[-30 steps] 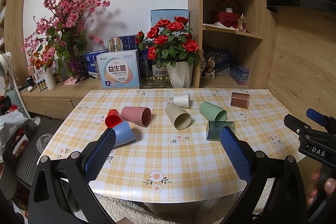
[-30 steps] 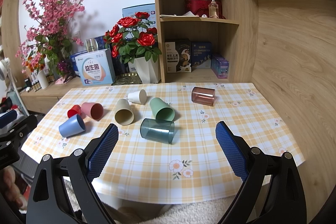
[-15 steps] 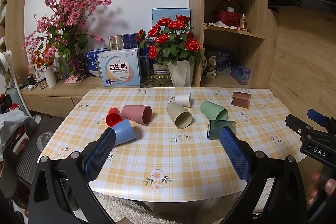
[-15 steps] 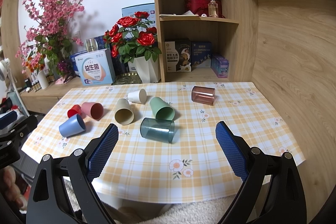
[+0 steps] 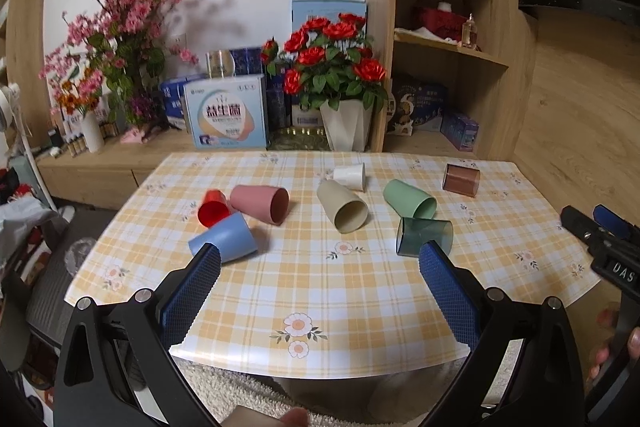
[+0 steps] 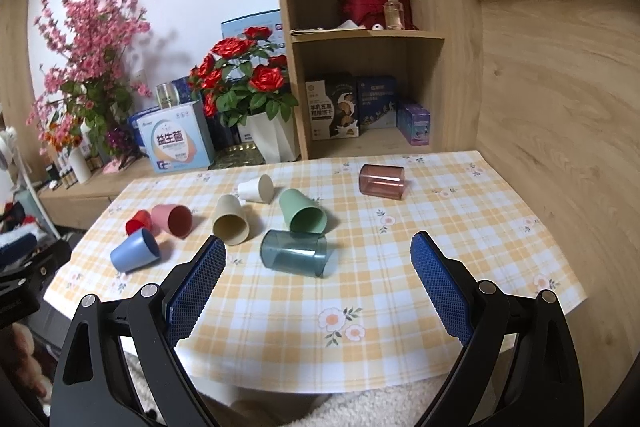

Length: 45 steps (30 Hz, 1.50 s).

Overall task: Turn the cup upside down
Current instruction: 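Move the left tool to the red cup and close on it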

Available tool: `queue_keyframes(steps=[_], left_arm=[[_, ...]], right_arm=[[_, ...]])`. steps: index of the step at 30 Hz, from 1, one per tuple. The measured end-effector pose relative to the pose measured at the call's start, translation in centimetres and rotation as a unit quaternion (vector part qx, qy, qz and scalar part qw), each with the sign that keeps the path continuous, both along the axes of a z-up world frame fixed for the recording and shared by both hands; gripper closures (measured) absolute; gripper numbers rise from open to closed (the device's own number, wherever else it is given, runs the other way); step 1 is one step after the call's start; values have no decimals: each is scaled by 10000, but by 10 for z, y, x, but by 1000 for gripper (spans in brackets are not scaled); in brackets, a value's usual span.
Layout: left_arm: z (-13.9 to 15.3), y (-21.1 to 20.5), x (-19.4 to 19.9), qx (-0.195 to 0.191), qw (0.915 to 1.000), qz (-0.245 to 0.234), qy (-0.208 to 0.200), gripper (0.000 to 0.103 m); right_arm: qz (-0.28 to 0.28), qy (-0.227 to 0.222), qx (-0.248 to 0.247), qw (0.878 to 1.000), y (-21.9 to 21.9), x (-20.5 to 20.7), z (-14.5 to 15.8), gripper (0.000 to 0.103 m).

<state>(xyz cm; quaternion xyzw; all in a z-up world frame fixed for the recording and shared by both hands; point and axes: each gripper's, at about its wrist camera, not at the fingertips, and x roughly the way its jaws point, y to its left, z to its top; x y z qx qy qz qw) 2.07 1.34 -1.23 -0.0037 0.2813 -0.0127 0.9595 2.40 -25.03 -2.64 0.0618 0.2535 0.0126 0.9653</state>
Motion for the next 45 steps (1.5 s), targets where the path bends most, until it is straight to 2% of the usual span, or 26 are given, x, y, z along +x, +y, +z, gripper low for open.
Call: queue_keyframes(steps=[3, 7, 11, 15, 19, 23, 27, 30, 32, 36, 38, 41, 45], left_arm=[[-3, 9, 13, 18, 10000, 14, 75, 6], [-6, 24, 34, -22, 9999, 7, 134, 6], [-8, 33, 54, -24, 9998, 66, 206, 6], [-15, 40, 74, -67, 9994, 55, 321, 6], [-29, 53, 93, -54, 9985, 274, 478, 6], [-45, 72, 106, -164, 9956, 535, 754, 6], [-55, 91, 111, -172, 9936, 736, 837, 6], [-60, 105, 112, -145, 9920, 874, 900, 6], [-67, 120, 115, -285, 9891, 996, 1044, 6], [-80, 152, 126, -898, 9792, 1205, 1359, 8], [-81, 159, 130, -847, 9806, 1183, 1311, 13], [-81, 166, 143, -666, 9832, 1094, 1302, 15], [-81, 188, 176, -981, 9797, 1028, 1412, 17]], right_arm=[[88, 71, 238, 9997, -13, 11, -3, 12], [184, 174, 172, 9995, -24, 26, -8, 12], [263, 559, 499, 9968, -43, 50, -24, 12], [191, 857, 563, 9945, -59, 69, -40, 12], [239, 1185, 672, 9904, -70, 85, -56, 12], [-24, 1472, 427, 9882, -73, 97, -74, 12], [-284, 1688, 452, 9842, -78, 109, -92, 12], [-388, 1678, 514, 9837, -78, 115, -99, 12], [-440, 1651, 545, 9838, -76, 119, -102, 12], [-389, 1710, 618, 9826, -70, 128, -111, 12], [-346, 1768, 644, 9815, -67, 132, -116, 12], [-299, 1851, 664, 9800, -65, 135, -122, 12], [-307, 1921, 654, 9787, -66, 139, -128, 12]])
